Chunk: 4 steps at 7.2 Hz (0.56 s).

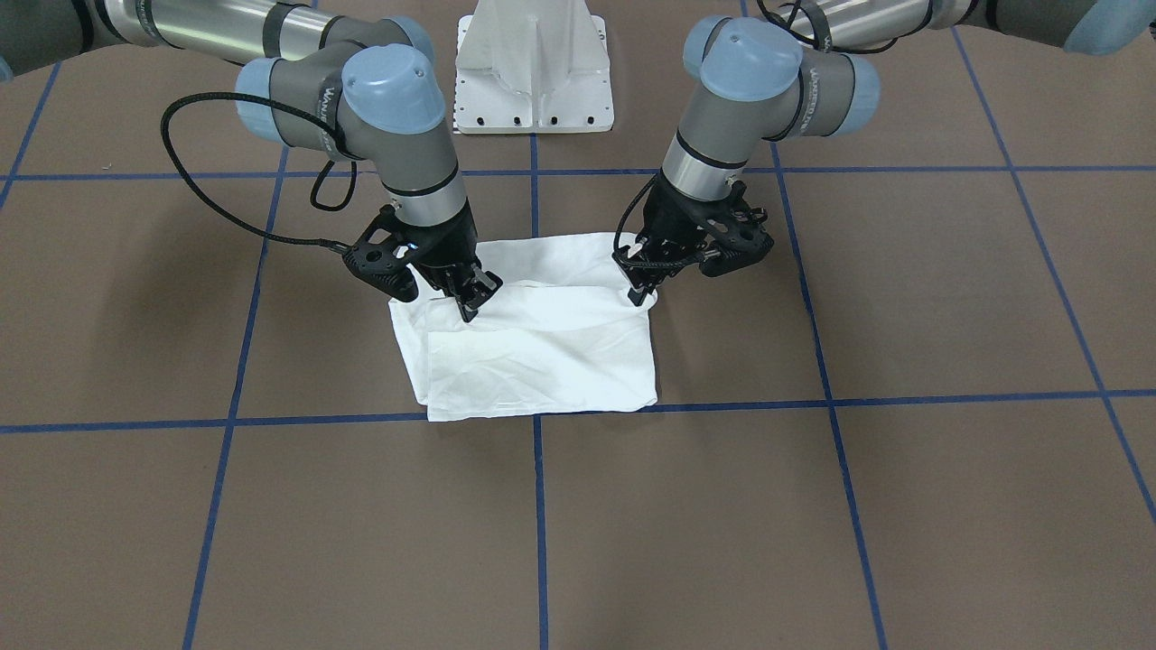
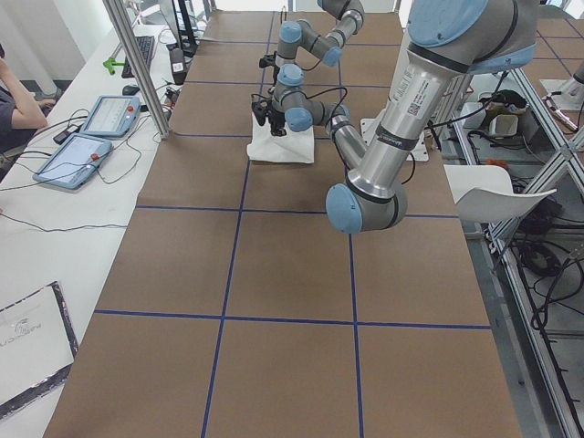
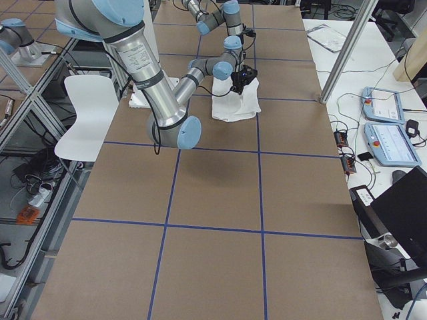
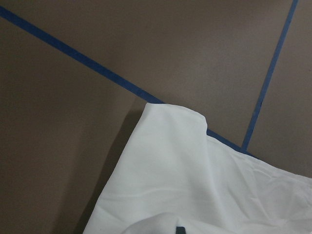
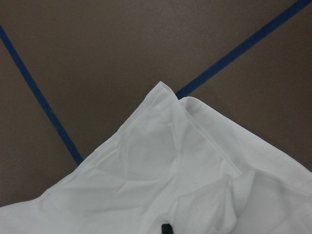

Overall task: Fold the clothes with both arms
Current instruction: 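Carry the held edge with both grippers over to the shirt's far edge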

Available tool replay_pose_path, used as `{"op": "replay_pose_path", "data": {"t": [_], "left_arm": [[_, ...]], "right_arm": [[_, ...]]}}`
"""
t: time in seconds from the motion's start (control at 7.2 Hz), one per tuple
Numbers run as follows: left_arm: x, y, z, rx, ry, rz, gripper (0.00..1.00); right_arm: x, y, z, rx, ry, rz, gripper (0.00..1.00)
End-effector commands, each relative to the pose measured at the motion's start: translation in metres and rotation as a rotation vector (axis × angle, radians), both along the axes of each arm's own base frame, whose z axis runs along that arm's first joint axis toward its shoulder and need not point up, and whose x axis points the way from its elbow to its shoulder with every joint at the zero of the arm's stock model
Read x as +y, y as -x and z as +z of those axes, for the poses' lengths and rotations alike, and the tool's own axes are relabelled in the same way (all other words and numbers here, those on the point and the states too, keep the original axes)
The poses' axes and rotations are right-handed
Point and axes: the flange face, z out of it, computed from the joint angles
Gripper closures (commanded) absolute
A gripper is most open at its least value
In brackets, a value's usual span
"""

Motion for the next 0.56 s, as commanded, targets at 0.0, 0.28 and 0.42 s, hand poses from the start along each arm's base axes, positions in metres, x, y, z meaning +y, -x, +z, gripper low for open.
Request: {"op": "replay_pose_path", "data": {"t": [0.0,0.28,0.42], "left_arm": [[-0.014,-0.01,0.014,0.009,-0.002,-0.01,1.0],[-0.018,-0.014,0.011,0.012,-0.001,-0.014,1.0],[-0.018,-0.014,0.007,0.018,-0.002,-0.015,1.0]], "right_arm": [[-0.018,0.008,0.015,0.006,0.009,0.017,1.0],[-0.029,-0.001,0.018,0.008,0.018,0.034,1.0],[-0.029,-0.001,0.018,0.007,0.02,0.034,1.0]]}}
